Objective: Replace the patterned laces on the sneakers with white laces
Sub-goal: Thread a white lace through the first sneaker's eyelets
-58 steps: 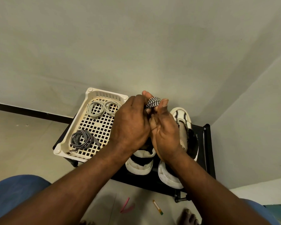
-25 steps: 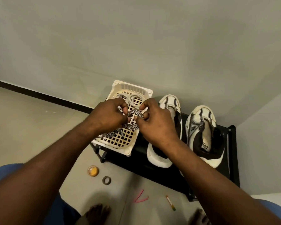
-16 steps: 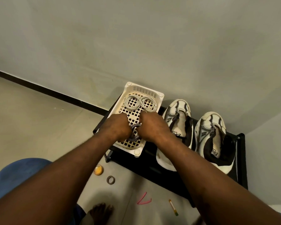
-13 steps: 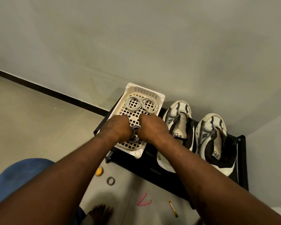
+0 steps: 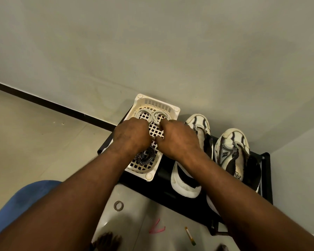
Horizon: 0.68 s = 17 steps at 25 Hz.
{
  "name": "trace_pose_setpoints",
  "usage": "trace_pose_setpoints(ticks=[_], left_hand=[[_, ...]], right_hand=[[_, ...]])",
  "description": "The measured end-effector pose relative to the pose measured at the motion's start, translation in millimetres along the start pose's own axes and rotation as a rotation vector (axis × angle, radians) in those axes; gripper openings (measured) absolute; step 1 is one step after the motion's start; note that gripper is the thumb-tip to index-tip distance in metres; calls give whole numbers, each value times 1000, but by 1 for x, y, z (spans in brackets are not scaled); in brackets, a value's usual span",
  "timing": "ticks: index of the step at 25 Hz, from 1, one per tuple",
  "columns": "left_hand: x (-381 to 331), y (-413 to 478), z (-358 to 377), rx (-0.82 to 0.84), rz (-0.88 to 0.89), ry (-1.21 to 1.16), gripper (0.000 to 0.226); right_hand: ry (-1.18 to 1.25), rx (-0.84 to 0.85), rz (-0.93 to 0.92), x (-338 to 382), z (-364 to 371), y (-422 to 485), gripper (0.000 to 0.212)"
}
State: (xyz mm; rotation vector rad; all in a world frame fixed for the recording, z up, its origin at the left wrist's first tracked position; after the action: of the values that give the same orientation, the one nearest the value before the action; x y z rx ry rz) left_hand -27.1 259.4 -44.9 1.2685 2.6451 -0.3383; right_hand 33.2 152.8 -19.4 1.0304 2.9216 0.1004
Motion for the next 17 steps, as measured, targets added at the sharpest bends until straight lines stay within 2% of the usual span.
trace_pose_setpoints(ticks=[2,5,10,15,17], left_hand=[[-20,4,4,-43,100,16,26],[-43,12,19,-7,200,70,34],[-59,19,35,-7,175,126,36],[-74,18,29,-127,263,44,35],[-76,19,14,-196,273,-59,31]], right_hand=[[-14,-40,-6,-13,-8,-5,31],[-29,-81,-40,-36,-16,-19,26],[50,-240,-2,-70,-28,-48,21],[123,-260,8,-88,-24,-55,21],[202,-273,32,-97,-27,-56,20]])
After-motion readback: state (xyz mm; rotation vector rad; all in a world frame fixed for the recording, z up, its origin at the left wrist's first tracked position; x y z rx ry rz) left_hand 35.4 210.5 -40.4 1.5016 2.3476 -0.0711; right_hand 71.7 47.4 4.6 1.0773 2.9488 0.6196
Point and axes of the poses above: each hand's wrist, its own y-axis towards the middle knuckle, its own z-axis out of the palm, x = y × z, the point moved 9 cm from there along y, towards the middle knuckle, and after that the axes turned 10 degrees about -y, right-handed, at the moved point
